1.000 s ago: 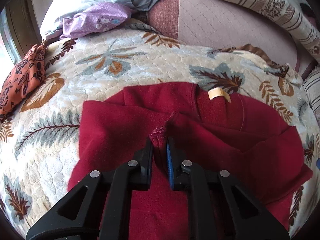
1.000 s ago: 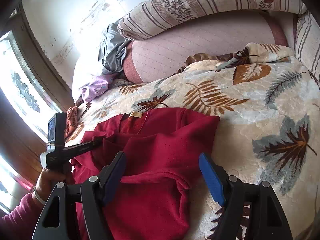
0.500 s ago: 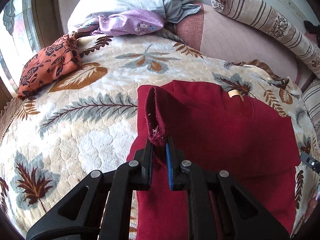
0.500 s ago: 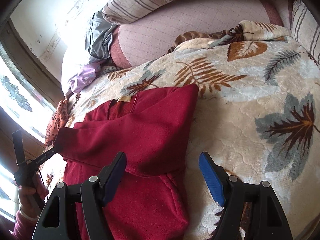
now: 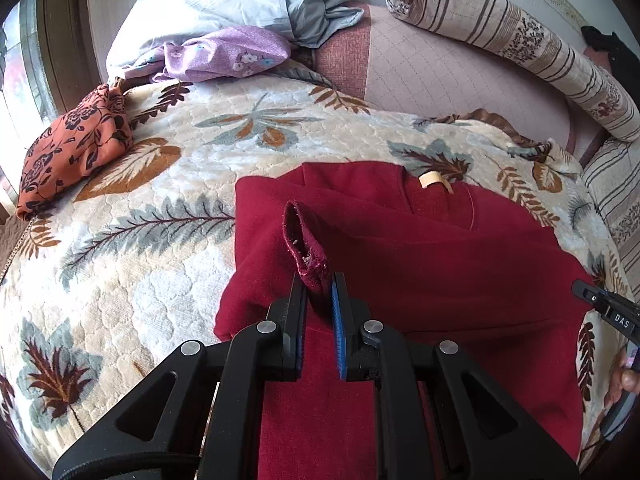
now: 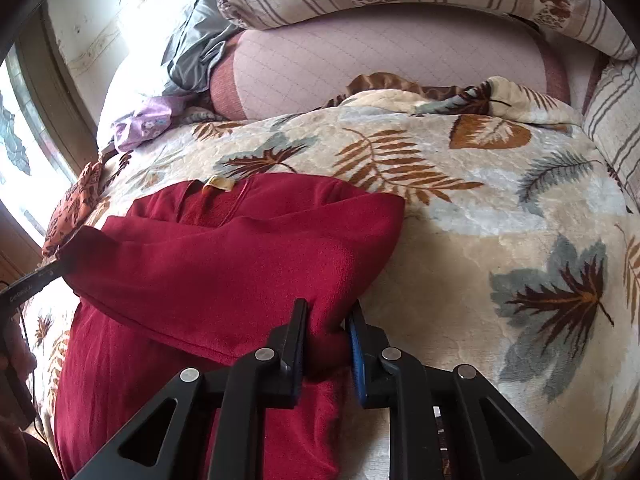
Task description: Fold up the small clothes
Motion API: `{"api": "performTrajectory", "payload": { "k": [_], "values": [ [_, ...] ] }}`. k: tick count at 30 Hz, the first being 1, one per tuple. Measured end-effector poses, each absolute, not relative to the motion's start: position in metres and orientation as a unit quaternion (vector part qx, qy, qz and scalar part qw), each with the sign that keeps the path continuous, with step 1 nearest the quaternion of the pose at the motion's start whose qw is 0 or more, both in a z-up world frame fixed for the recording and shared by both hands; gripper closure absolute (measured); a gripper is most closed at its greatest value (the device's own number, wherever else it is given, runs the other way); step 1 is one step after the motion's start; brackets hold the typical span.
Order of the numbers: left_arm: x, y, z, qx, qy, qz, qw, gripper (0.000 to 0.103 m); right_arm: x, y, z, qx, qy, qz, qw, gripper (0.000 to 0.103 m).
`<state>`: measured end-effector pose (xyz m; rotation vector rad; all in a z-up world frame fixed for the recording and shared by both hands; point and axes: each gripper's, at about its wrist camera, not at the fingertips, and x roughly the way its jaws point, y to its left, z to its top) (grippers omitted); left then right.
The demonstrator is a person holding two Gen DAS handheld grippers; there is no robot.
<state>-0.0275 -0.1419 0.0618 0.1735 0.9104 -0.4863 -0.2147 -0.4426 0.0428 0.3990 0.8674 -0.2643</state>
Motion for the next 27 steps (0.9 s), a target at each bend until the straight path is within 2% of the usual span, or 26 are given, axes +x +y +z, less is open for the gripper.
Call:
{"api": "performTrajectory", "payload": {
  "k": [6, 9, 10, 11, 12, 15, 19, 23, 27],
  "values": [
    [-0.03, -0.14, 0.046, 0.088, 0.465, -0.236, 0.849, 0.092, -0.214, -0.454, 0.023, 0.229, 0.445, -0.129, 0.856, 0.086],
    [-0.031, -0.131, 0.05, 0.076, 0.458, -0.236, 0.853, 0.086, -0.221, -0.462, 0.035, 0.254, 0.43, -0.128, 0.857, 0.078],
    [-0.031, -0.13, 0.049, 0.074, 0.458, -0.233, 0.855, 0.086, -0.223, -0.463, 0.041, 0.255, 0.42, -0.138, 0.86, 0.069],
    [-0.03, -0.13, 0.048, 0.073, 0.458, -0.232, 0.855, 0.086, -0.225, -0.464, 0.047, 0.252, 0.41, -0.149, 0.864, 0.053],
    [-0.029, -0.131, 0.046, 0.074, 0.459, -0.23, 0.855, 0.086, -0.225, -0.464, 0.054, 0.25, 0.397, -0.16, 0.869, 0.048],
    [-0.024, -0.135, 0.04, 0.079, 0.461, -0.222, 0.856, 0.086, -0.222, -0.46, 0.071, 0.24, 0.365, -0.163, 0.885, 0.047],
    [-0.016, -0.138, 0.036, 0.077, 0.459, -0.215, 0.858, 0.086, -0.191, -0.446, 0.072, 0.192, 0.385, -0.153, 0.89, 0.049],
    [-0.014, -0.142, 0.034, 0.094, 0.452, -0.209, 0.862, 0.086, -0.159, -0.441, 0.05, 0.167, 0.417, -0.15, 0.881, 0.056],
    [-0.013, -0.145, 0.033, 0.106, 0.446, -0.207, 0.864, 0.086, -0.139, -0.455, 0.015, 0.167, 0.45, -0.18, 0.858, 0.056]
  ]
}}
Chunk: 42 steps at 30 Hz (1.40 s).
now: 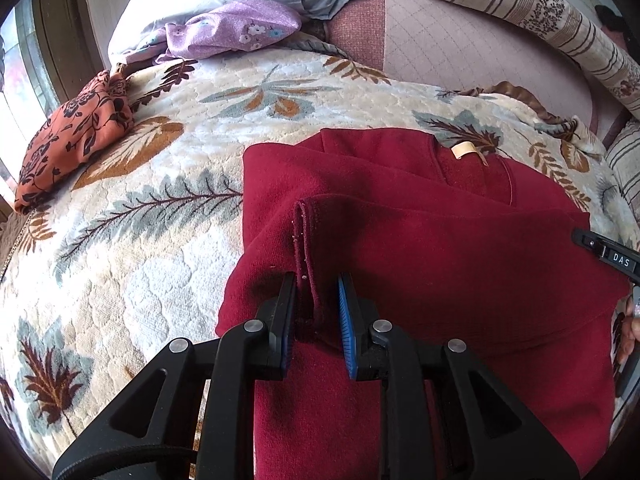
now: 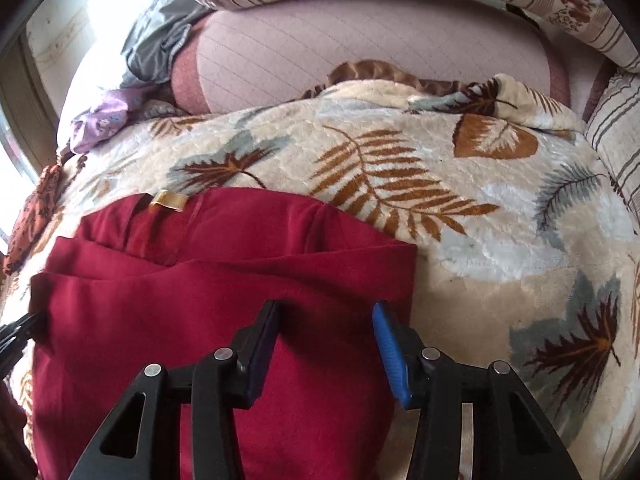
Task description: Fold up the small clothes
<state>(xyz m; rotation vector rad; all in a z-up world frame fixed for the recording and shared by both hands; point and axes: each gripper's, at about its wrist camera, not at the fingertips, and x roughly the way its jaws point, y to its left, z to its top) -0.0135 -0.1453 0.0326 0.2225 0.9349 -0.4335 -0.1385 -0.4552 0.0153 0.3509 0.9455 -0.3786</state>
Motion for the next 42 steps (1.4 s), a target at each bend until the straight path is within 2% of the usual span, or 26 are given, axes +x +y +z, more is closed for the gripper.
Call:
{"api": "performTrajectory", "payload": {
  "k": [17, 30, 42],
  "values": [
    [-0.015, -0.147, 0.032, 0.116, 0.441, -0.203, 0.867, 0.085, -0.166, -0.424, 0.048, 0.158, 0.427, -0.154, 0.877, 0.055],
    [-0.017, -0.147, 0.033, 0.122, 0.437, -0.201, 0.868, 0.085, -0.191, -0.414, 0.016, 0.141, 0.466, -0.168, 0.857, 0.054],
    [-0.018, -0.147, 0.033, 0.122, 0.436, -0.199, 0.869, 0.086, -0.2, -0.41, 0.034, 0.147, 0.45, -0.173, 0.864, 0.052]
  ]
}}
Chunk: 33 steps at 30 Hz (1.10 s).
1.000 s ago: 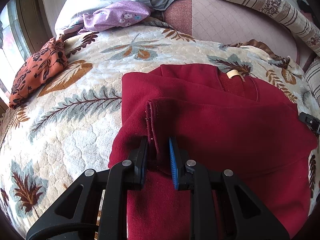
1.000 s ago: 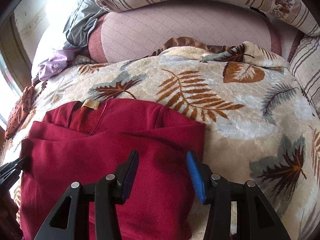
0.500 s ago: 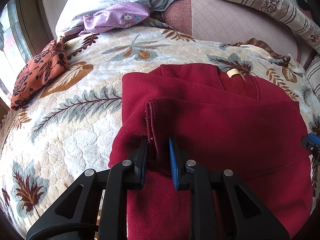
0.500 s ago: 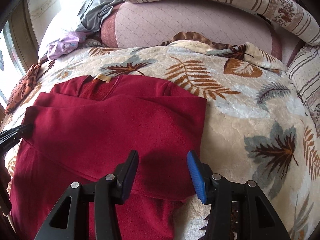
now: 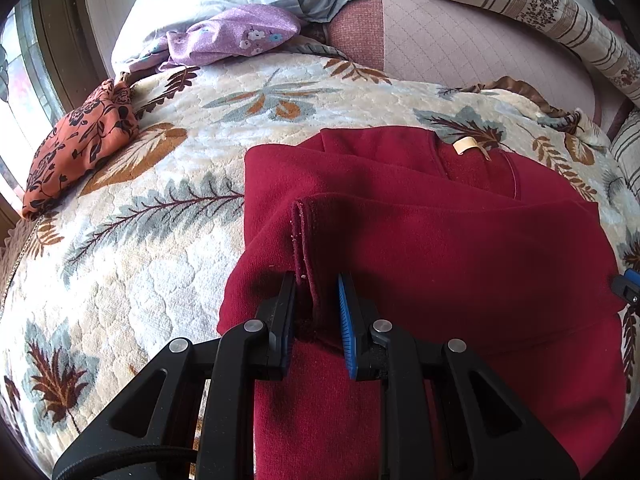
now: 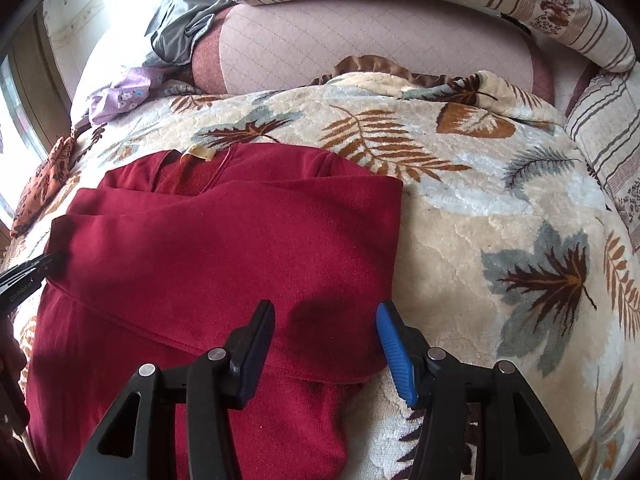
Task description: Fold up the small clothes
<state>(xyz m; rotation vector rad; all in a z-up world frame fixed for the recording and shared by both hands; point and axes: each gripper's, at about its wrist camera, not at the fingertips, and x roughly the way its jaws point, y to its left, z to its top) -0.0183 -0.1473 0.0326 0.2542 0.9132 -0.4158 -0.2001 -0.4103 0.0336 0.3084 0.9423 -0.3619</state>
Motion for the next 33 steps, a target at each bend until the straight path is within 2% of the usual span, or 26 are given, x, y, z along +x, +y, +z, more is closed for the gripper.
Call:
{"api": "performTrajectory", "payload": {
  "k": [16, 20, 22, 24, 25, 33],
  "values": [
    [-0.026, -0.138, 0.047, 0.099, 0.433, -0.205, 0.872, 0.086, -0.192, -0.379, 0.052, 0.102, 0.449, -0.181, 0.869, 0.052],
    [-0.029, -0.136, 0.05, 0.095, 0.433, -0.208, 0.872, 0.086, -0.194, -0.376, 0.056, 0.101, 0.45, -0.185, 0.868, 0.049],
    [-0.031, -0.134, 0.05, 0.094, 0.434, -0.207, 0.871, 0.078, -0.197, -0.374, 0.058, 0.097, 0.45, -0.186, 0.868, 0.045],
    [-0.034, -0.132, 0.052, 0.088, 0.43, -0.206, 0.875, 0.054, -0.199, -0.37, 0.061, 0.089, 0.446, -0.191, 0.87, 0.039],
    [-0.035, -0.131, 0.053, 0.087, 0.424, -0.204, 0.878, 0.051, -0.201, -0.368, 0.063, 0.084, 0.444, -0.194, 0.871, 0.039],
    [-0.038, -0.125, 0.059, 0.081, 0.416, -0.202, 0.883, 0.049, -0.211, -0.356, 0.076, 0.055, 0.436, -0.205, 0.875, 0.037]
  ]
}}
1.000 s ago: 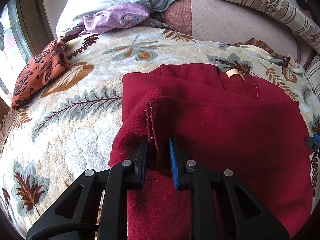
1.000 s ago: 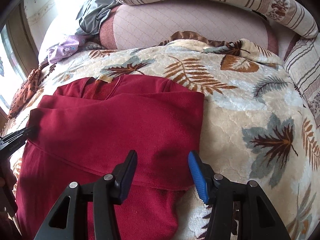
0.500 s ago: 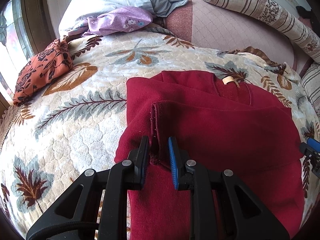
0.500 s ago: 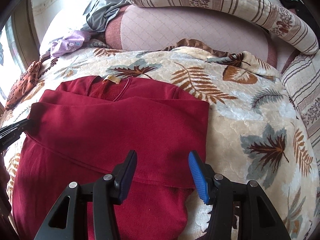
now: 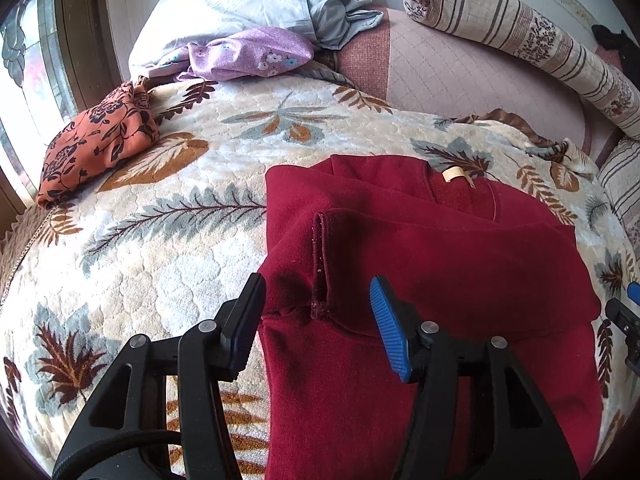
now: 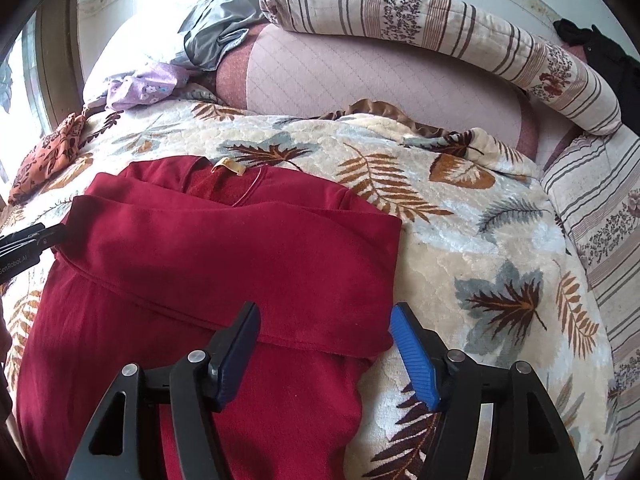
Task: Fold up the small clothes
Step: 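Open the left gripper to release the folded side on the shirt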
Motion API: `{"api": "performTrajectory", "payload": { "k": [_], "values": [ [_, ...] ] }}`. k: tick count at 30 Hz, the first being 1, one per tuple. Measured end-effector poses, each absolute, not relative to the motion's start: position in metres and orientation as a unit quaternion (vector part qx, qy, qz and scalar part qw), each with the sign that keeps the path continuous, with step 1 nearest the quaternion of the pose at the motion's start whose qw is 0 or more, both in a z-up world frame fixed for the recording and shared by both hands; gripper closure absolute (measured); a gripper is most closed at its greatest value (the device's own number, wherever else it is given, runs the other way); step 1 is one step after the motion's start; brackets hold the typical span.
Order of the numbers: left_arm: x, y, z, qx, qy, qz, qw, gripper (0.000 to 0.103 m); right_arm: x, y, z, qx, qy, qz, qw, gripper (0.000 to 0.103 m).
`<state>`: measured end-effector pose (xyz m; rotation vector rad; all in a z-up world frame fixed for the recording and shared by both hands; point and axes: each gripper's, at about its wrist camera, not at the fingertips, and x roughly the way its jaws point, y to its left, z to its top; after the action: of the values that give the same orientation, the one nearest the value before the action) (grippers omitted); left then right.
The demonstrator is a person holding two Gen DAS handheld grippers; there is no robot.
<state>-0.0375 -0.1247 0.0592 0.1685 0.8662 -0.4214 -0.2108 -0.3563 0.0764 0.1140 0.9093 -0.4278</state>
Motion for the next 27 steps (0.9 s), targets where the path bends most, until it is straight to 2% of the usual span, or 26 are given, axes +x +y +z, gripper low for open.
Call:
{"api": "performTrajectory", "payload": {
  "k": [27],
  "values": [
    [-0.036, -0.117, 0.058, 0.077, 0.419, -0.197, 0.883, 0.049, -0.212, -0.34, 0.072, 0.005, 0.446, -0.216, 0.869, 0.031]
  ]
}}
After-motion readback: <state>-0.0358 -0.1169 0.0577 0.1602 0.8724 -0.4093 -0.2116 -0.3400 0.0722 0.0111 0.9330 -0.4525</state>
